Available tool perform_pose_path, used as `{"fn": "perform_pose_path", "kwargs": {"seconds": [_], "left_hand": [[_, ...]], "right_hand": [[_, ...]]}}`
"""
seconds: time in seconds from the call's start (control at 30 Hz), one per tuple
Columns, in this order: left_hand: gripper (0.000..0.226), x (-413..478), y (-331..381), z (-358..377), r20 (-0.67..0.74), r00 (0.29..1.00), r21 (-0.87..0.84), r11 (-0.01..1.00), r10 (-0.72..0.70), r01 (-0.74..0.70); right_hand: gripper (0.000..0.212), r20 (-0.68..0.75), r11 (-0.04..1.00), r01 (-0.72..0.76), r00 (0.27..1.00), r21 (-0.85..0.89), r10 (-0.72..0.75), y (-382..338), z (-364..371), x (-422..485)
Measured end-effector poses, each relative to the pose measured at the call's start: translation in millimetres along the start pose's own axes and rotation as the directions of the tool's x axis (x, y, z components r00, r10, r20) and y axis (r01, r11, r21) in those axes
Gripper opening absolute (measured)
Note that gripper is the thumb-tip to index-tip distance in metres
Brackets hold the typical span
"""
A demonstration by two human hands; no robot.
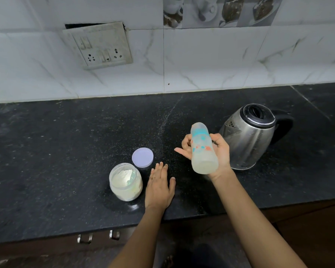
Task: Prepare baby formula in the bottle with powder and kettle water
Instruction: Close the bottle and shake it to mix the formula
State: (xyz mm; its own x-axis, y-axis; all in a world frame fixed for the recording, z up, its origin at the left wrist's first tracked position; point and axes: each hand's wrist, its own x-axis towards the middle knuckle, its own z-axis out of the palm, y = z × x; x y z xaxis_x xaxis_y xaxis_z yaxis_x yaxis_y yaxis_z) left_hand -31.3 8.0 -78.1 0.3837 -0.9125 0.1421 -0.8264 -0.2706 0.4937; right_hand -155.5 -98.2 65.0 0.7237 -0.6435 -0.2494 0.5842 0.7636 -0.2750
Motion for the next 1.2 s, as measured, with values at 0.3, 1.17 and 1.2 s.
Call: {"fn": "perform_pose_path", "kwargs": {"seconds": [0.3,1.17,1.2], "left_hand": [[0.057,0,0,-1,0.005,1.000,-0.003,1.000,0.007,-0.007],[0.069,0,-2,-1,0.009,1.000,-0.005,1.000,0.008,-0.008],[0.070,0,-2,-2,0.015,1.000,-0.007,1.000,0.008,-0.007]], "right_hand": [[0.076,0.008,0.982,-0.021,1.000,0.190,0.020,2,6,5],[0.086,-0.030,0.997,-0.023,0.999,-0.072,0.021,23,-69,18],[0.087,0.037,0.997,-0.066,0.997,0.049,0.065,22,-76,18]]}}
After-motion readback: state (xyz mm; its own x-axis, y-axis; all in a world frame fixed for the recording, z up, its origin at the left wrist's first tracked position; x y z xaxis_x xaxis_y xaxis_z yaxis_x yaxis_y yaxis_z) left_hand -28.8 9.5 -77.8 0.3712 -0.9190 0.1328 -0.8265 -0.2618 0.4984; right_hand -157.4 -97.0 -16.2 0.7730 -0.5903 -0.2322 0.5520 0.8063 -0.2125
